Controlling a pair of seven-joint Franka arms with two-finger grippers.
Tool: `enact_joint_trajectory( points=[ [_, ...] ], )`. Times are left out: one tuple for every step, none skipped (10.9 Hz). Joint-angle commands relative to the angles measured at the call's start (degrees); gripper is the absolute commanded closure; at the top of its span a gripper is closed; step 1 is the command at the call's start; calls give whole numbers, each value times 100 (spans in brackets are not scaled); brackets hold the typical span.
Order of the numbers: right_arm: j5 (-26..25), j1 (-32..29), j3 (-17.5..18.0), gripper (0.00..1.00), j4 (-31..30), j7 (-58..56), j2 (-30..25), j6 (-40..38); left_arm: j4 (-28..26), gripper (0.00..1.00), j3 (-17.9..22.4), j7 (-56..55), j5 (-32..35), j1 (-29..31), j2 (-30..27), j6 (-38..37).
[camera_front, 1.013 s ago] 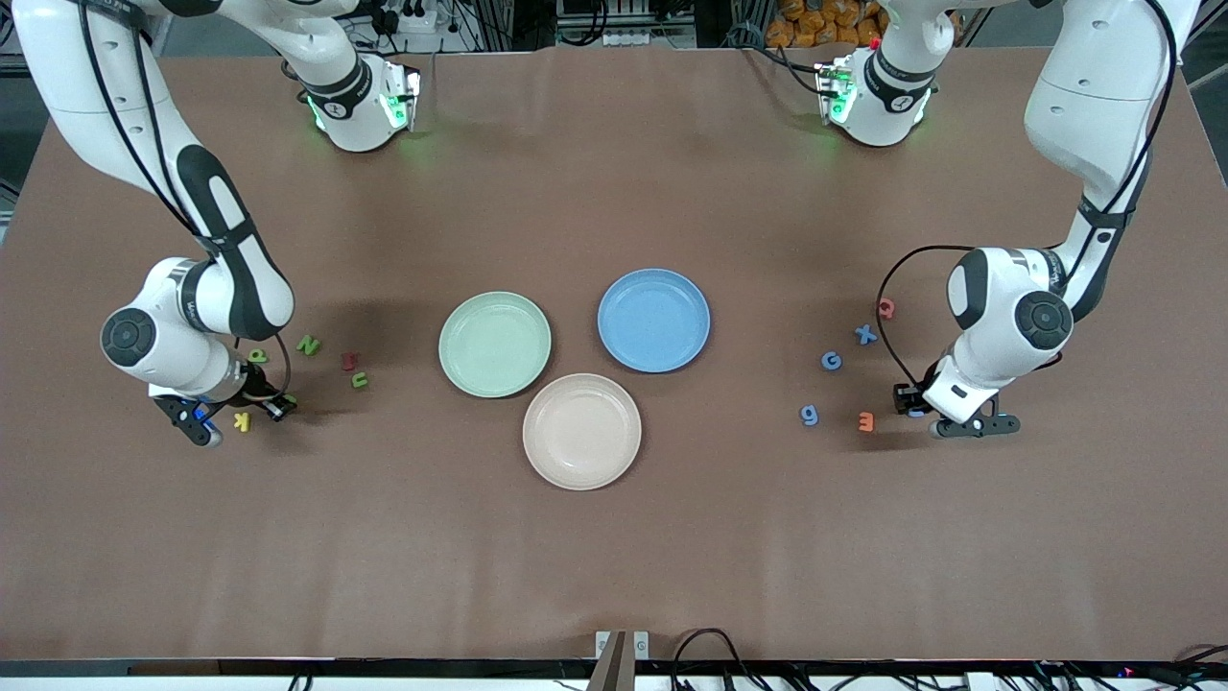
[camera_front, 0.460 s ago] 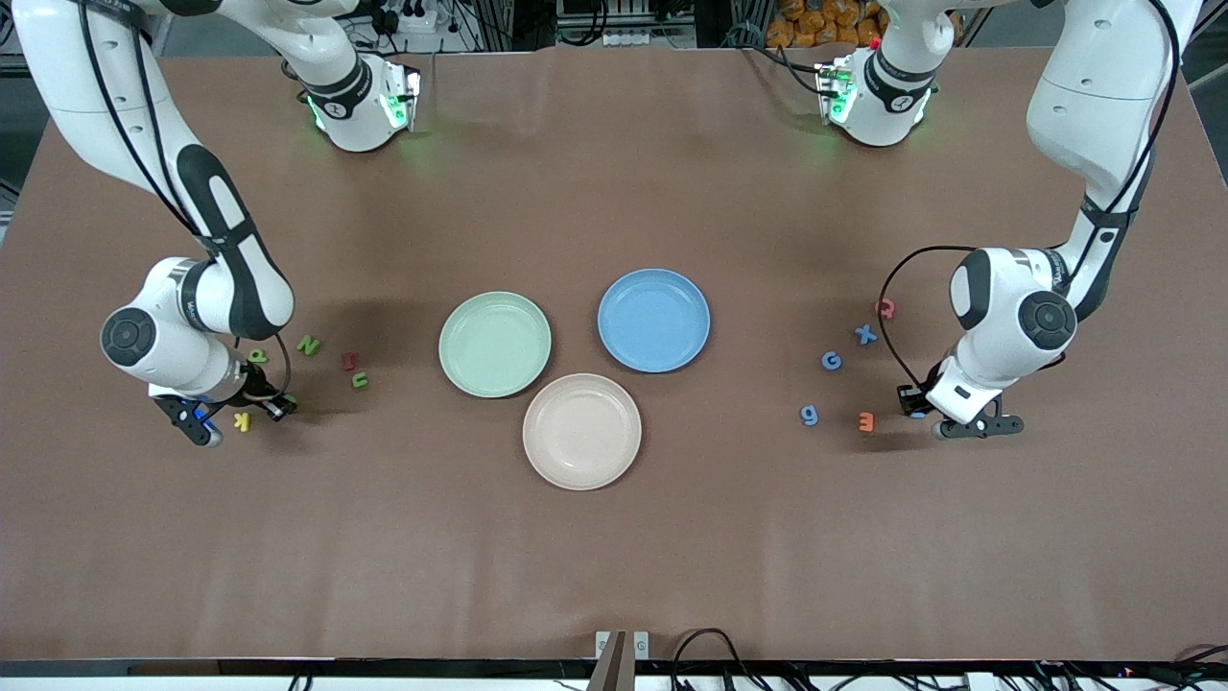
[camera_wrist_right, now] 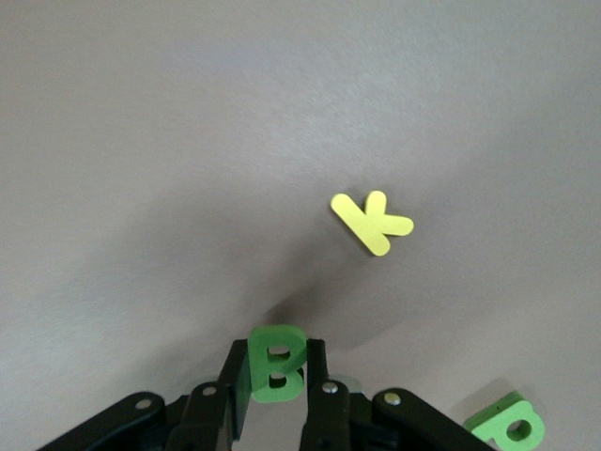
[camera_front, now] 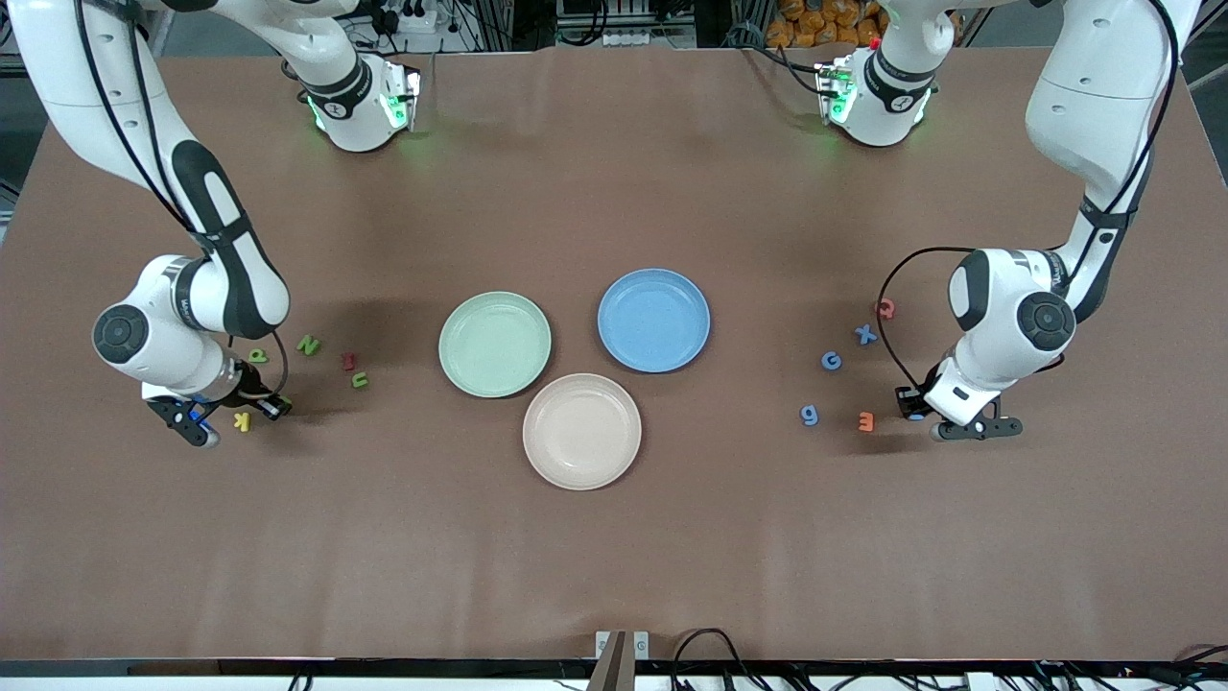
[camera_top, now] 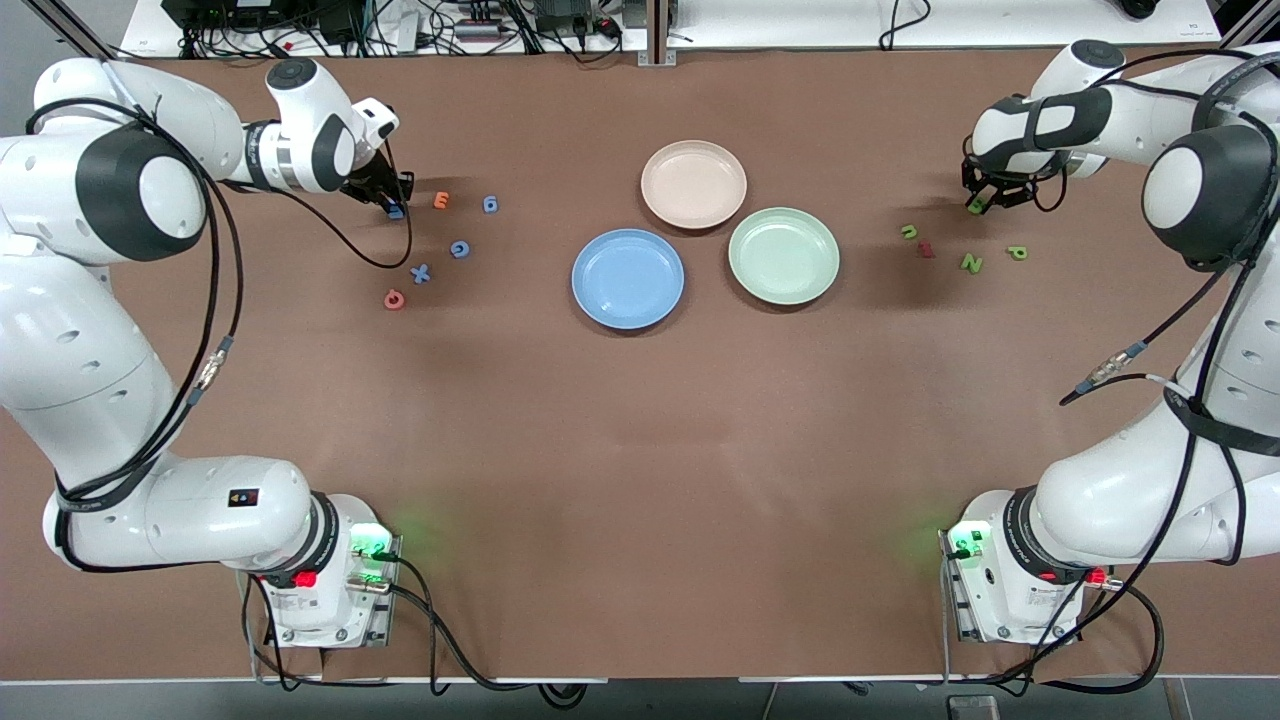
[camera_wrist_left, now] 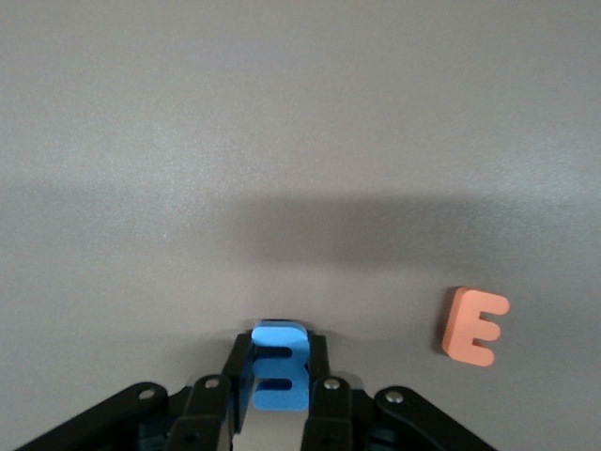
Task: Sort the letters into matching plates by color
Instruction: 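Close both grippers on the green B and the blue 3, then lower the green B onto the green plate with the right gripper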
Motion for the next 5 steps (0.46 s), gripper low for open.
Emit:
enact_joint_trajectory(
  points=[
    [-31, 4, 147, 84, -109, -338, -428, -208, 354, 100, -23, -170, 130, -55, -131, -720],
    [-32, -4, 226, 84, -109, -870, -472, -217, 364, 100, -14, -178, 121, -168, -166, -817],
    [-32, -5, 244, 82, -109, -1345, -498, -226, 364, 100, -14, -257, 121, -239, -236, -905],
    [-32, 22, 279, 81, -109, -1594, -516, -304, 364, 100, -14, -371, 130, -283, -324, -1045],
    [-32, 57, 393, 79, -109, -1736, -525, -366, 364, 100, -14, -450, 121, -380, -438, -1230]
  ],
)
